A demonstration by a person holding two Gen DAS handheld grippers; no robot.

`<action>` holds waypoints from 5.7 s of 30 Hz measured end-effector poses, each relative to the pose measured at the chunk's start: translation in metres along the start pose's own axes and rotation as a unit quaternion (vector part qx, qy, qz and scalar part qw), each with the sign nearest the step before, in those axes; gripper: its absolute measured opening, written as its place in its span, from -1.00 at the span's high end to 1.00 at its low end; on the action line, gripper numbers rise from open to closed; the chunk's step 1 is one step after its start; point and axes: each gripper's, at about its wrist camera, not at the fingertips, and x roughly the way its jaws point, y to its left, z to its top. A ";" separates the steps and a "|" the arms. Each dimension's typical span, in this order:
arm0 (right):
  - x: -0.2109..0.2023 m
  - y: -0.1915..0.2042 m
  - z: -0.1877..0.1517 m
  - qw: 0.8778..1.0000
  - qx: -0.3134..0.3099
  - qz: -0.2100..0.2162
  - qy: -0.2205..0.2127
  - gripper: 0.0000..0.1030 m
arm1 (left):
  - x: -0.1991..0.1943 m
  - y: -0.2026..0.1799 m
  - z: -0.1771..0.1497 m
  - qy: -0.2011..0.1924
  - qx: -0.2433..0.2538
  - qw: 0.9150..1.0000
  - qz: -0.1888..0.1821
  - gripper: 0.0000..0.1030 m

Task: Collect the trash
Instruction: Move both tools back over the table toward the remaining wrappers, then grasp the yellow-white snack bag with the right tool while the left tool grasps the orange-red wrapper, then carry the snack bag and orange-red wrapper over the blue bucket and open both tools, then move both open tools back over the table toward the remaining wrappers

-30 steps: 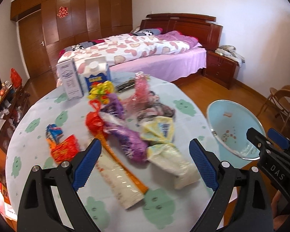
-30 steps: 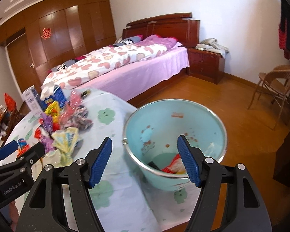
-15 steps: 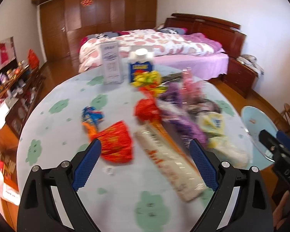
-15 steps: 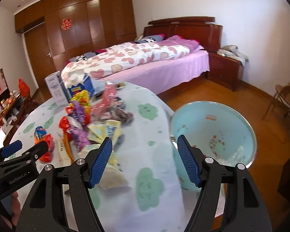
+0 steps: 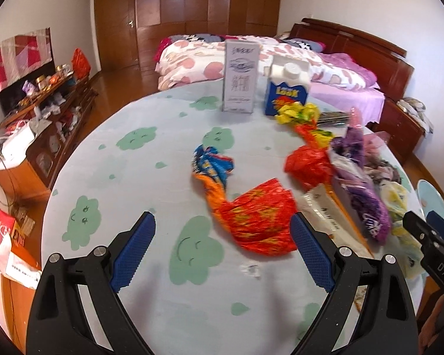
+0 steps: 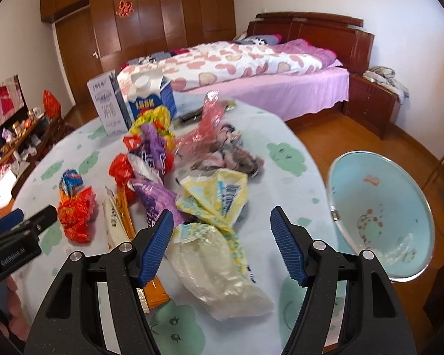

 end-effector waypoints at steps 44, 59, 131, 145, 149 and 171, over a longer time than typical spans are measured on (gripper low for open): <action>0.026 -0.016 -0.005 0.997 0.016 0.049 0.056 0.05 | 0.045 0.016 0.015 0.054 -0.070 0.996 0.021 -0.71; -0.006 -0.016 -0.011 0.997 0.008 0.073 0.021 0.50 | 0.054 0.011 0.013 0.059 -0.080 0.993 -0.071 0.52; -0.054 -0.229 -0.019 0.976 0.181 -0.114 -0.042 0.47 | -0.036 -0.308 -0.023 0.012 0.223 0.952 -0.210 0.54; -0.029 -0.257 -0.033 0.971 0.225 -0.085 -0.007 0.14 | -0.017 -0.321 -0.031 0.042 0.220 0.954 -0.201 -0.03; -0.037 -0.253 -0.032 0.968 0.234 -0.092 -0.026 -0.01 | -0.020 -0.312 -0.028 0.036 0.213 0.957 -0.192 -0.15; -0.050 -0.171 -0.019 0.984 0.150 -0.088 -0.045 -0.53 | -0.043 -0.208 -0.015 -0.006 0.154 0.981 -0.115 -0.60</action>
